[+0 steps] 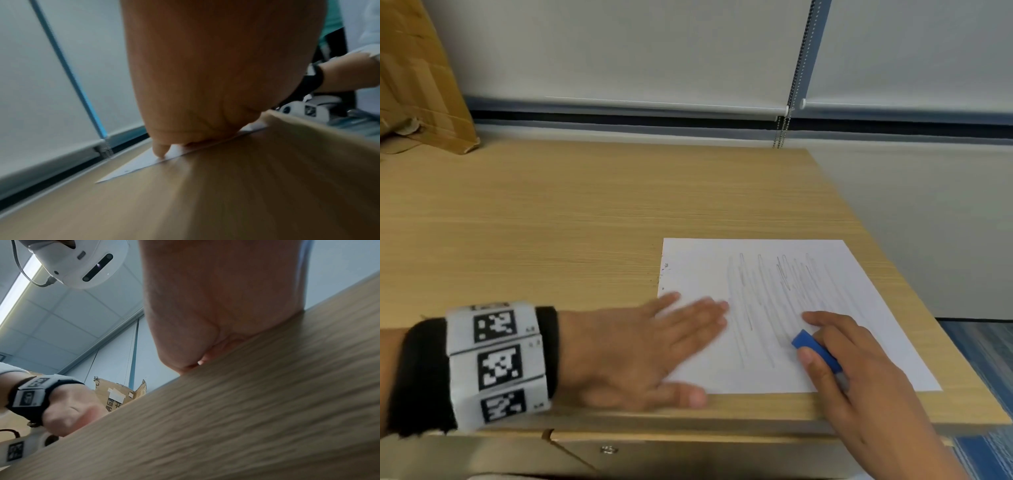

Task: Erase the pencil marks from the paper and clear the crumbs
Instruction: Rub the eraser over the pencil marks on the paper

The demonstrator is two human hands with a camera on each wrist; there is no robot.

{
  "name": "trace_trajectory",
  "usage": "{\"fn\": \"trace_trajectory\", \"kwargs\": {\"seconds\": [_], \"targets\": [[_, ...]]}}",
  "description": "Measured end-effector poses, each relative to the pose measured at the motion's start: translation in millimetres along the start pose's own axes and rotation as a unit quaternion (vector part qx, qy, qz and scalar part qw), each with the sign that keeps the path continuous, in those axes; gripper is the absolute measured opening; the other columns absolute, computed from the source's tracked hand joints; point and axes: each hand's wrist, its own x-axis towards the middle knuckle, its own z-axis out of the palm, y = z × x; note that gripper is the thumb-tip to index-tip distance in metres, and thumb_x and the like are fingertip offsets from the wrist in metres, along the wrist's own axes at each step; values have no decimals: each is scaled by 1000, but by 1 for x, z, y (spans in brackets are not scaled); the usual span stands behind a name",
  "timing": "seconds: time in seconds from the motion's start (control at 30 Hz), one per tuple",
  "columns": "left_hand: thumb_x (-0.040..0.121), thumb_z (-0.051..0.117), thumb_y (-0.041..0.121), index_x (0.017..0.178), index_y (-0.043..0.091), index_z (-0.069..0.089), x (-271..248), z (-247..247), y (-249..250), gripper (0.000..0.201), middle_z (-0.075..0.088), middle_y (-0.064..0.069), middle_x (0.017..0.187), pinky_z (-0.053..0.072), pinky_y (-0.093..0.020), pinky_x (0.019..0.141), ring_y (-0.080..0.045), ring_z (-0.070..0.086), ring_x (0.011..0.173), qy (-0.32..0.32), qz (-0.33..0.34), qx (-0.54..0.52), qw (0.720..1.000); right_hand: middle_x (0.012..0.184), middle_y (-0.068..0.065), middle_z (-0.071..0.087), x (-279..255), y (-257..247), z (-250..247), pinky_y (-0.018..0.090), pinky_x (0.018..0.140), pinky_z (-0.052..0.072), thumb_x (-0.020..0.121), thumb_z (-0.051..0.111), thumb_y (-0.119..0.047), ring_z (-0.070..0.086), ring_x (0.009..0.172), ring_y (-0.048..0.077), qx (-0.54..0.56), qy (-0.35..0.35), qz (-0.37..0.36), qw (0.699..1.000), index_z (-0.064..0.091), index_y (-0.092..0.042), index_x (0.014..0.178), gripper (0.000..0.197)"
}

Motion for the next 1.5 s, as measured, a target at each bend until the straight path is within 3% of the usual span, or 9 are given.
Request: {"fn": "trace_trajectory", "kwargs": {"seconds": [0.2, 0.4, 0.6, 0.83, 0.97, 1.07, 1.2, 1.4, 1.5], "targets": [[76, -10, 70, 142, 14, -34, -2, -2, -53, 90, -39, -3, 151, -12, -35, 119, -13, -33, 140, -19, -186, -45, 981, 120, -23, 51, -1, -2, -1, 7, 75, 33, 85, 24, -63, 42, 101, -6, 5, 1, -2, 1000, 47, -40, 80, 33], [84, -8, 70, 138, 25, -42, -11, 5, -6, 78, -50, 5, 144, -26, -37, 111, -5, -45, 132, 8, 3, -12, 1000, 121, -24, 49, 0, -3, -3, 7, 74, 34, 85, 24, -62, 41, 103, -8, 5, -3, -5, 1000, 47, -39, 82, 33], [83, -1, 72, 145, 15, -31, -13, 1, -38, 89, -36, 0, 153, -11, -35, 119, -12, -32, 140, -30, -167, -66, 983, 122, -24, 48, 1, -5, -8, 7, 74, 34, 84, 21, -64, 40, 103, -8, -8, -29, -8, 1000, 47, -41, 83, 35], [82, 31, 80, 153, 12, -14, -5, -2, -39, 108, -22, -3, 159, -1, -28, 120, -12, -8, 148, 30, -138, -69, 988, 117, -25, 46, 10, -20, -29, 15, 75, 41, 89, 18, -64, 51, 102, 3, -71, -104, -30, 992, 47, -40, 88, 38], [79, 31, 83, 153, 14, -14, -5, -1, -41, 111, -21, 1, 160, -3, -38, 120, -10, -7, 148, 40, -145, -57, 987, 82, -11, 62, 43, -55, -64, 29, 68, 50, 91, 45, -48, 56, 71, 8, -139, -168, -24, 976, 54, -32, 80, 22], [77, 31, 85, 153, 16, -14, -5, 0, -42, 112, -21, 3, 160, -6, -41, 120, -9, -7, 148, 45, -150, -56, 986, 68, -8, 64, 76, -85, -68, 31, 63, 51, 87, 56, -46, 59, 62, 9, -100, -194, -97, 971, 58, -32, 80, 15], [75, 34, 86, 154, 19, -12, -5, 0, -45, 113, -17, 3, 161, -6, -43, 119, -10, -5, 148, 57, -146, -61, 986, 72, -9, 60, 116, -101, -33, 29, 61, 47, 89, 60, -34, 55, 64, 8, -96, -291, -167, 937, 55, -27, 83, 10], [75, 34, 86, 154, 16, -13, -4, 0, -45, 115, -17, 2, 161, -6, -49, 118, -10, -12, 147, 63, -144, -50, 986, 77, -4, 59, 159, -98, 11, 34, 66, 46, 91, 55, -38, 52, 70, 17, -132, -320, -204, 916, 59, -18, 88, 20], [74, 32, 88, 154, 16, -13, -3, 1, -46, 116, -17, 1, 161, -6, -51, 118, -12, -13, 148, 67, -142, -42, 987, 72, -4, 57, 168, -99, 15, 29, 61, 42, 91, 56, -36, 49, 64, 14, -105, -332, -218, 912, 54, -24, 76, 20]]}}
